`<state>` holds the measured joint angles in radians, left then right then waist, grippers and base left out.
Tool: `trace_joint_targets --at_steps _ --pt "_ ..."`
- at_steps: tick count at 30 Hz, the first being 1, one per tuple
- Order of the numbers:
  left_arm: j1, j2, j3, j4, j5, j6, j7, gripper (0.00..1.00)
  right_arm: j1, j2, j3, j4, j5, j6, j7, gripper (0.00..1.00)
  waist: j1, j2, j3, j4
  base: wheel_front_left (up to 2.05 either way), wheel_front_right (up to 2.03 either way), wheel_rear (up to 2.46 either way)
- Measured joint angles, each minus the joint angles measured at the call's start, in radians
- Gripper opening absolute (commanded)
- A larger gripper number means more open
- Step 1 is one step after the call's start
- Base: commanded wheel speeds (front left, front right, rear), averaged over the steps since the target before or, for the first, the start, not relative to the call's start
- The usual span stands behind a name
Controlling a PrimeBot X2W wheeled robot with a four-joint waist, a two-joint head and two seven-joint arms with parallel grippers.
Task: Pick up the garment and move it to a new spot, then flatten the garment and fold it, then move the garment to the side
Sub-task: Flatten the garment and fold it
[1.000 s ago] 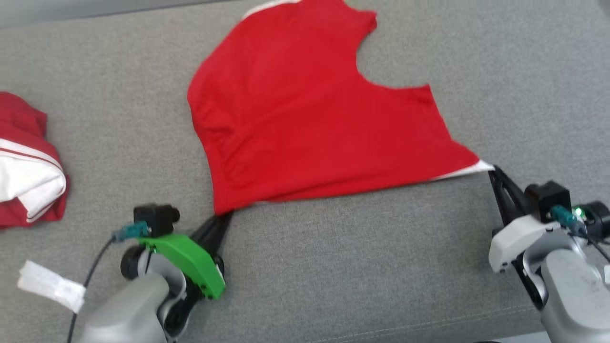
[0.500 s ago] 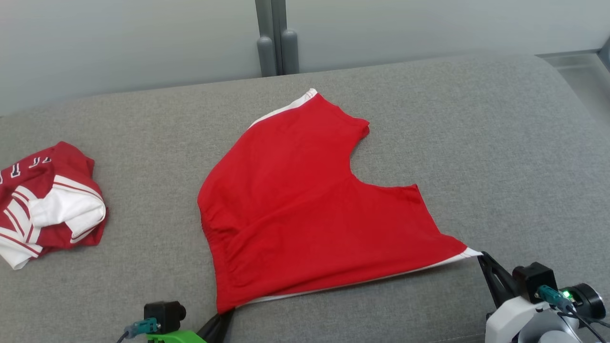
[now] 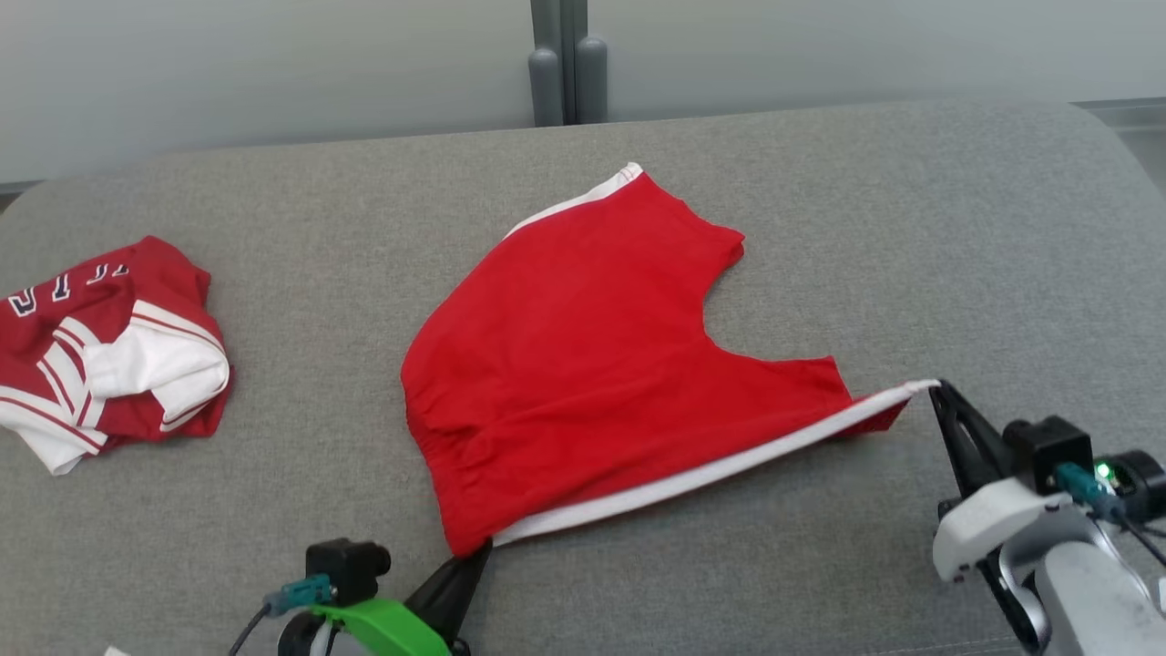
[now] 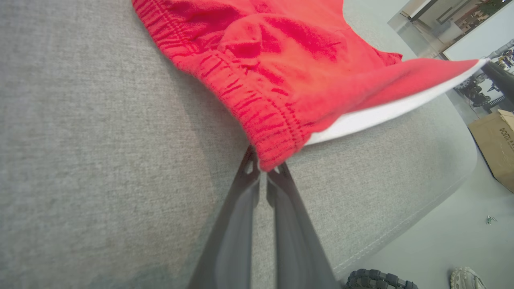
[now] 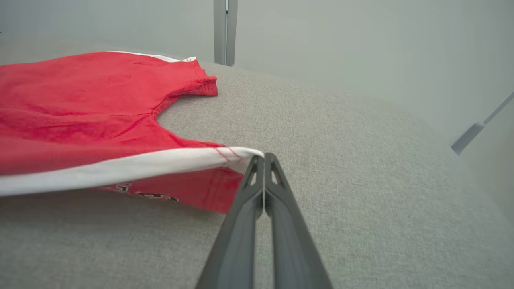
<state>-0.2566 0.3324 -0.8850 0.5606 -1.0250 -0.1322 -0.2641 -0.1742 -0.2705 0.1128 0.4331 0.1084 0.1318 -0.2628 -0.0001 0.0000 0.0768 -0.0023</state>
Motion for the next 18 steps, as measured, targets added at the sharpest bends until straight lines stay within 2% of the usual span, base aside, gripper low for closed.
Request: trace_joint_targets --at_steps 9,18 --pt "-0.195 -0.013 -0.058 -0.106 -0.1 0.0 0.0 0.0 -0.33 -0.056 0.047 0.12 -0.051 0.0 0.0 0.0 0.0 0.0 0.104 0.066 0.0 0.0 0.0" --pt "-0.362 -0.047 -0.054 -0.142 -0.119 0.0 0.0 0.0 -0.602 -0.085 0.111 0.295 -0.068 0.0 0.0 0.0 0.0 0.0 0.22 0.158 0.0 0.0 0.0"
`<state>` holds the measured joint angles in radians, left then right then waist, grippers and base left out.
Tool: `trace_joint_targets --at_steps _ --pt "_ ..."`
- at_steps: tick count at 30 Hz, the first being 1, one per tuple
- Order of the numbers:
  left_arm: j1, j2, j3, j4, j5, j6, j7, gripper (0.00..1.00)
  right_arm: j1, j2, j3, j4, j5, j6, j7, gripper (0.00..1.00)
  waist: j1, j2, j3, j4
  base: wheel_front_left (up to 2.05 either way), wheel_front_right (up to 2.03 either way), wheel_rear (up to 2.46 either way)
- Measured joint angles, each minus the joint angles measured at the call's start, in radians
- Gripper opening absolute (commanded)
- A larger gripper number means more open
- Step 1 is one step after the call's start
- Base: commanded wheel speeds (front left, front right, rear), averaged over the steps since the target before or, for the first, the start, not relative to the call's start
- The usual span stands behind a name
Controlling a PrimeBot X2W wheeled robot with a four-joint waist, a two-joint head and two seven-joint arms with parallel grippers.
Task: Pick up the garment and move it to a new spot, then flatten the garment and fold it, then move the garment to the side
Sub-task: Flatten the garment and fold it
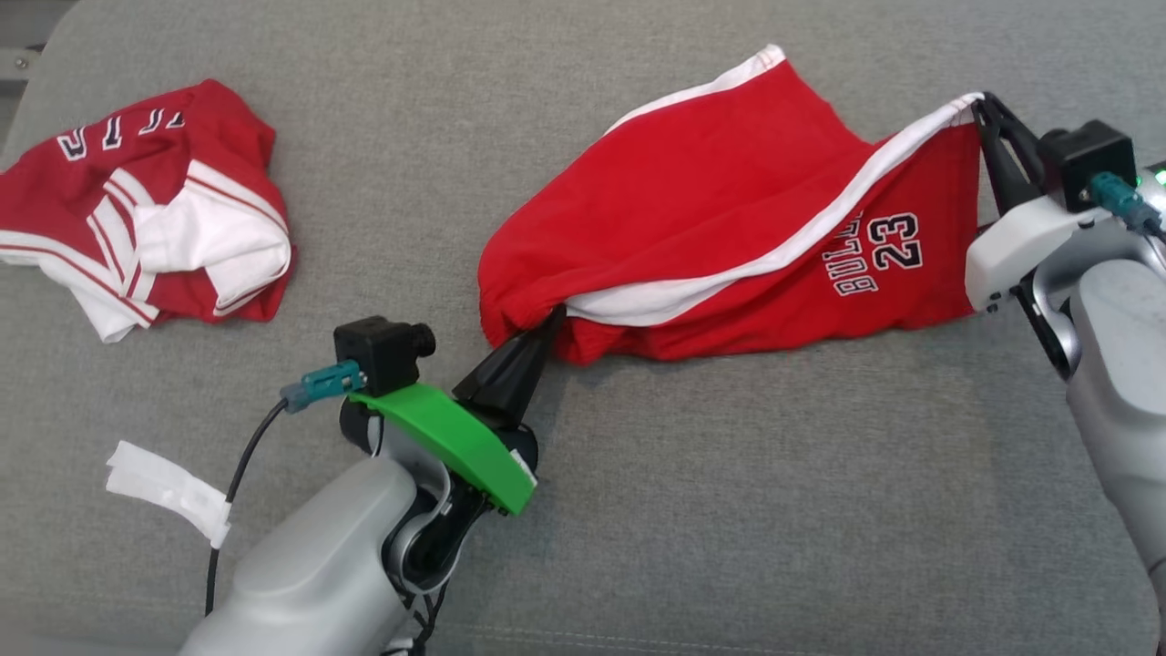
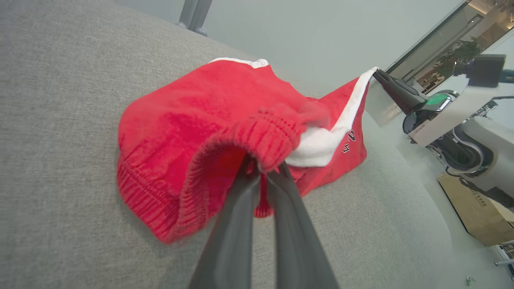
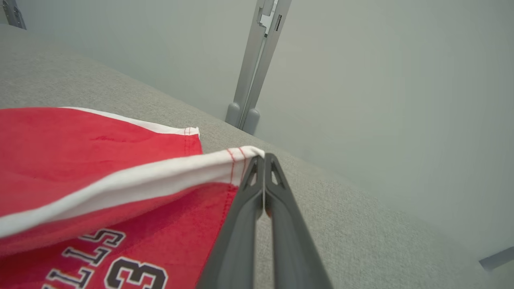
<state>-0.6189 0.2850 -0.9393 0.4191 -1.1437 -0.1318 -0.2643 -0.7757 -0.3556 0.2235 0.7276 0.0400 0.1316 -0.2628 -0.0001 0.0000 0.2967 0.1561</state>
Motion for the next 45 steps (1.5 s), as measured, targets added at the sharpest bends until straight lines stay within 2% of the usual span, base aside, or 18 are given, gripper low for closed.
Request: trace_joint_targets --at_steps 12,17,21,34,35,36,37,38,45 --pt "-0.058 -0.078 0.079 0.027 0.004 0.0 0.0 0.0 -0.248 -0.032 0.006 0.158 -0.042 0.0 0.0 0.0 0.0001 0.0 0.125 0.118 0.0 0.0 0.0" --pt "-0.072 -0.11 0.129 0.048 0.026 0.0 0.0 0.0 -0.315 -0.029 0.027 0.208 -0.062 0.0 0.0 0.0 0.0001 0.0 0.165 0.161 0.0 0.0 0.0" --pt "-0.081 -0.134 0.131 0.053 0.035 0.0 0.0 0.0 -0.349 -0.03 0.036 0.248 -0.072 0.0 0.0 0.0 0.0 0.0 0.19 0.19 0.0 0.0 0.0" --pt "-0.14 -0.184 0.154 0.105 0.073 0.0 0.0 0.0 -0.4 -0.031 0.036 0.342 -0.107 0.0 0.0 0.0 0.0001 0.0 0.239 0.227 0.0 0.0 0.0" --pt "-0.143 -0.188 0.162 0.109 0.074 0.0 0.0 0.38 -0.401 -0.03 0.031 0.345 -0.11 0.0 0.0 0.0 0.0001 0.0 0.239 0.225 0.0 0.0 0.0" --pt "-0.147 -0.191 0.166 0.114 0.077 0.0 0.0 1.0 -0.403 -0.029 0.022 0.345 -0.111 0.0 0.0 0.0 0.0001 0.0 0.239 0.224 0.0 0.0 0.0" --pt "-0.148 -0.194 0.17 0.121 0.082 0.0 0.0 1.0 -0.407 -0.026 0.012 0.343 -0.113 0.0 0.0 0.42 0.0001 0.0 0.239 0.221 0.0 0.0 0.0" --pt "-0.149 -0.197 0.18 0.126 0.085 0.0 0.0 1.0 -0.411 -0.022 0.002 0.344 -0.113 0.0 0.0 1.0 0.0001 0.0 0.238 0.218 0.0 0.0 0.0" --pt "-0.13 -0.206 0.298 0.146 0.193 0.0 0.0 1.0 -0.371 -0.007 -0.054 0.286 -0.113 0.0 0.0 1.0 0.0001 0.0 0.212 0.2 0.0 0.0 0.0"
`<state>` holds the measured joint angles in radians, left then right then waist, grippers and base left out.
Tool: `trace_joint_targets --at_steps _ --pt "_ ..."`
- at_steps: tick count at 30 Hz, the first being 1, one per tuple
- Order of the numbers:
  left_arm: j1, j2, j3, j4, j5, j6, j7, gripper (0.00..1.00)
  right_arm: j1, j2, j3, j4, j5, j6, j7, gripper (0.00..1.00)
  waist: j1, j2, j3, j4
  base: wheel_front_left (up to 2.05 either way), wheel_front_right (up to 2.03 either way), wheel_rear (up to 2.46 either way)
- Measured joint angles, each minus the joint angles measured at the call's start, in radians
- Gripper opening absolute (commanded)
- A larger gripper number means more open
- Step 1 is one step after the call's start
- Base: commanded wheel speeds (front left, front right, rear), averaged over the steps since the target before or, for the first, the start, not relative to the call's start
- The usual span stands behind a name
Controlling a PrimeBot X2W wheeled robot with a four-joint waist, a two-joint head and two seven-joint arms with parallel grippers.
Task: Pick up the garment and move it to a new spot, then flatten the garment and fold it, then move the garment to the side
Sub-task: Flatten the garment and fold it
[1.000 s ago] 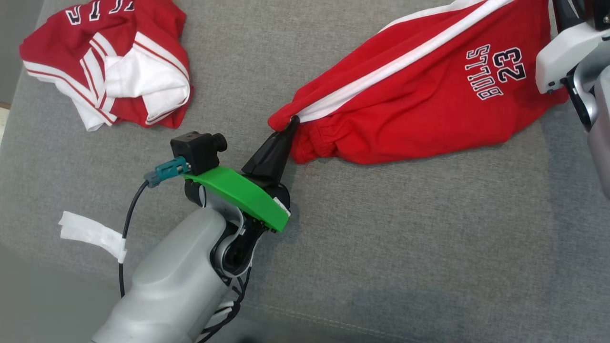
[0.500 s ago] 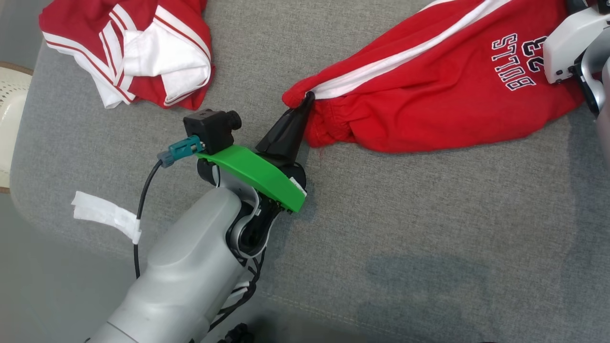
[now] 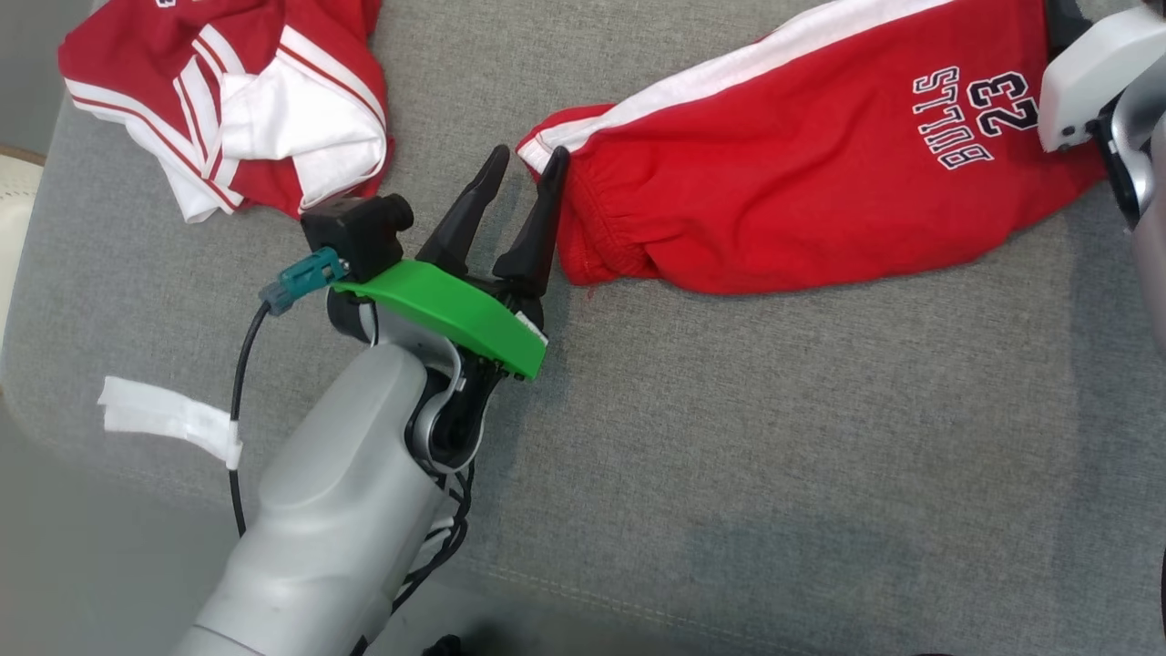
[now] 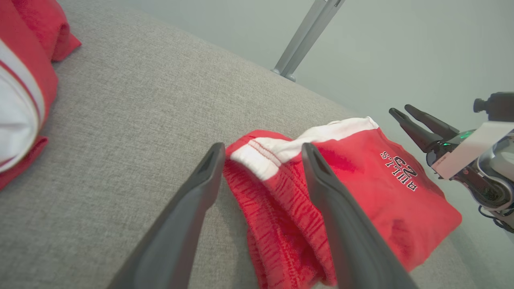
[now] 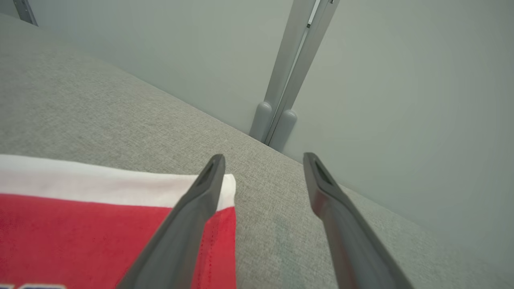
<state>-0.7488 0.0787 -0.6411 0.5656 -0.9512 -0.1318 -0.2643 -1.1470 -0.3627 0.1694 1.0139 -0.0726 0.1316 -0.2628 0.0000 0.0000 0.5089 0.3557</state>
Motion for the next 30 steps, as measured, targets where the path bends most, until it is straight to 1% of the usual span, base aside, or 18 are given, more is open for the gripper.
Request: trace_joint_targets --at_steps 5,10,14,19,26,27,28,29,30 --pt "0.074 -0.003 0.069 0.003 0.087 0.0 0.0 1.0 0.112 0.026 0.003 -0.072 0.05 0.0 0.0 1.0 0.0 0.0 -0.037 -0.018 0.0 0.0 0.0" --pt "0.131 -0.007 0.115 -0.002 0.136 0.0 0.0 1.0 0.207 0.03 0.0 -0.078 0.108 0.0 0.0 1.0 0.0 0.0 -0.071 -0.037 0.0 0.0 0.0" --pt "0.158 -0.014 0.123 -0.008 0.154 0.0 0.0 1.0 0.245 0.027 -0.004 -0.058 0.13 0.0 0.0 1.0 0.0 0.0 -0.085 -0.043 0.0 0.0 0.0" --pt "0.171 -0.02 0.126 -0.008 0.158 0.0 0.0 1.0 0.255 0.029 -0.01 -0.017 0.151 0.0 -0.003 1.0 0.0 0.0 -0.081 -0.027 0.0 0.0 0.0" --pt "0.181 -0.024 0.129 -0.007 0.174 0.0 0.0 1.0 0.24 0.043 -0.011 0.076 0.203 -0.002 -0.009 1.0 0.0 0.0 -0.08 -0.005 0.0 0.0 0.0" --pt "0.182 -0.024 0.131 -0.008 0.177 0.0 0.0 1.0 0.237 0.045 -0.011 0.089 0.215 -0.003 -0.011 0.71 0.0 0.0 -0.082 -0.004 0.0 0.0 0.0" --pt "0.185 -0.024 0.134 -0.008 0.179 0.0 0.0 1.0 0.235 0.047 -0.003 0.097 0.219 -0.005 -0.012 0.2 0.0 0.0 -0.085 -0.003 0.0 0.0 0.0" --pt "0.188 -0.024 0.136 -0.008 0.18 0.0 0.0 1.0 0.234 0.051 0.001 0.107 0.229 -0.005 -0.012 0.2 0.0 0.0 -0.088 -0.003 0.0 0.0 0.0" --pt "0.191 -0.025 0.138 -0.008 0.183 0.0 0.0 1.0 0.234 0.058 0.004 0.115 0.243 -0.005 -0.012 0.0 0.0 0.0 -0.091 -0.003 0.0 0.0 0.0"
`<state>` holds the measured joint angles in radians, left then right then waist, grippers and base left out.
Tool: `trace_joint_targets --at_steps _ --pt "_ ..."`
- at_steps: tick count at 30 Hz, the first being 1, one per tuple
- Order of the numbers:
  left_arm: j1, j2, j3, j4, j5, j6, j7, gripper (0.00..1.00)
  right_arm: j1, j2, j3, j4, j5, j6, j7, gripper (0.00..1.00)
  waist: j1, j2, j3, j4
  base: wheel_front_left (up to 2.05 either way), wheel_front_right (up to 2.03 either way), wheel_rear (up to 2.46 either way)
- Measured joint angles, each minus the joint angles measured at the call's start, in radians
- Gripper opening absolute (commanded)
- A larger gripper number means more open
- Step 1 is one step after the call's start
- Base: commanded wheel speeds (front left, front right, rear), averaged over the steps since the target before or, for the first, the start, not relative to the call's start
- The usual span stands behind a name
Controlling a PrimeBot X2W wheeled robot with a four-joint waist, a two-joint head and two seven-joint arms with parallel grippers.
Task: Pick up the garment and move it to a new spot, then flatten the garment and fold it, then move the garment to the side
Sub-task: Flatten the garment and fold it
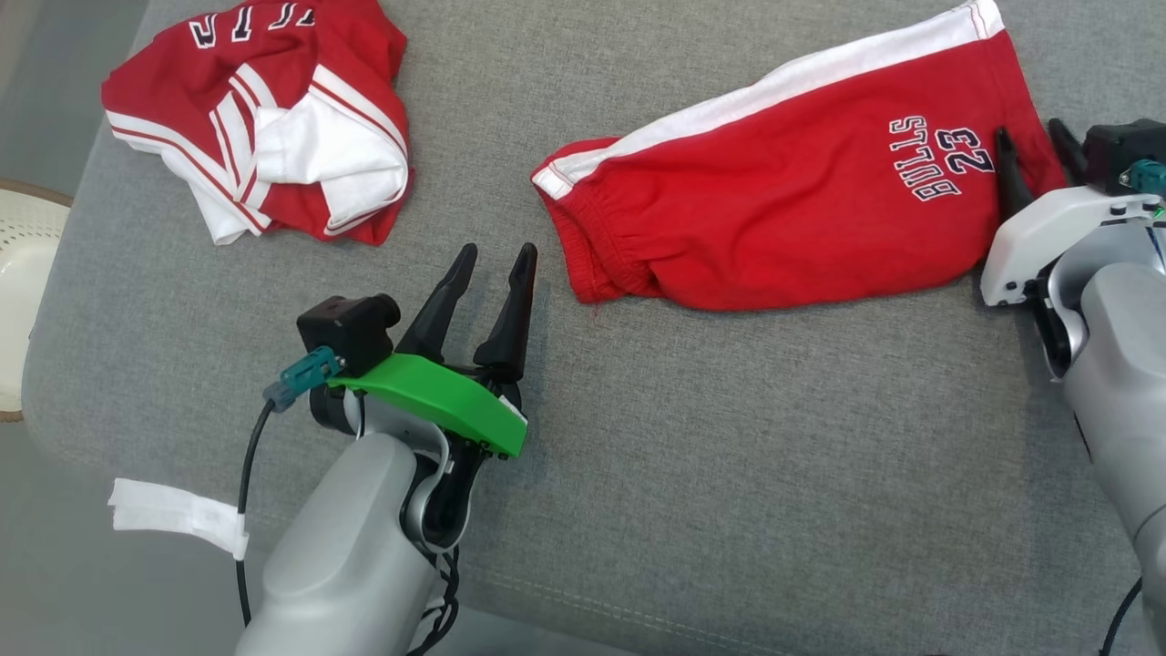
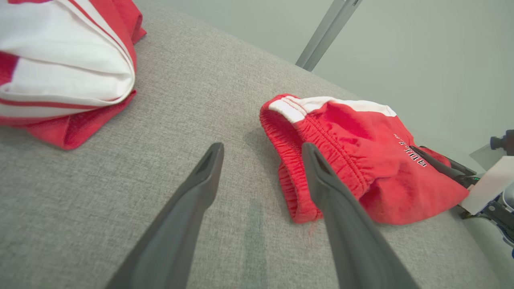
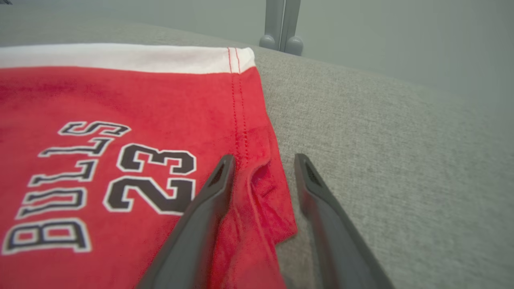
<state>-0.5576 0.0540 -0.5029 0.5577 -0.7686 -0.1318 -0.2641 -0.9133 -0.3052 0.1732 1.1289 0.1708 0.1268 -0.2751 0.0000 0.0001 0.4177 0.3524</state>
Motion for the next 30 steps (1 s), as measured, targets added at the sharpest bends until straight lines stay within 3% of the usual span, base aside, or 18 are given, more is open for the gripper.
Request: trace_joint_targets --at_steps 6,14,30 --pt "0.024 0.003 0.012 0.002 0.019 0.0 0.0 1.0 0.011 0.016 0.001 0.014 0.069 0.005 0.001 0.0 0.0 0.0 -0.022 -0.013 0.0 0.0 0.0" --pt "0.066 0.017 0.024 0.01 0.032 0.0 0.0 1.0 0.113 0.022 -0.06 -0.067 0.136 0.005 0.009 0.0 0.0 0.0 -0.075 -0.045 0.0 0.0 0.0" --pt "0.186 0.05 0.078 0.026 0.051 0.0 0.0 1.0 0.362 0.069 -0.135 -0.185 0.177 0.005 0.01 0.0 0.0 0.0 -0.226 -0.162 0.0 0.0 0.0"
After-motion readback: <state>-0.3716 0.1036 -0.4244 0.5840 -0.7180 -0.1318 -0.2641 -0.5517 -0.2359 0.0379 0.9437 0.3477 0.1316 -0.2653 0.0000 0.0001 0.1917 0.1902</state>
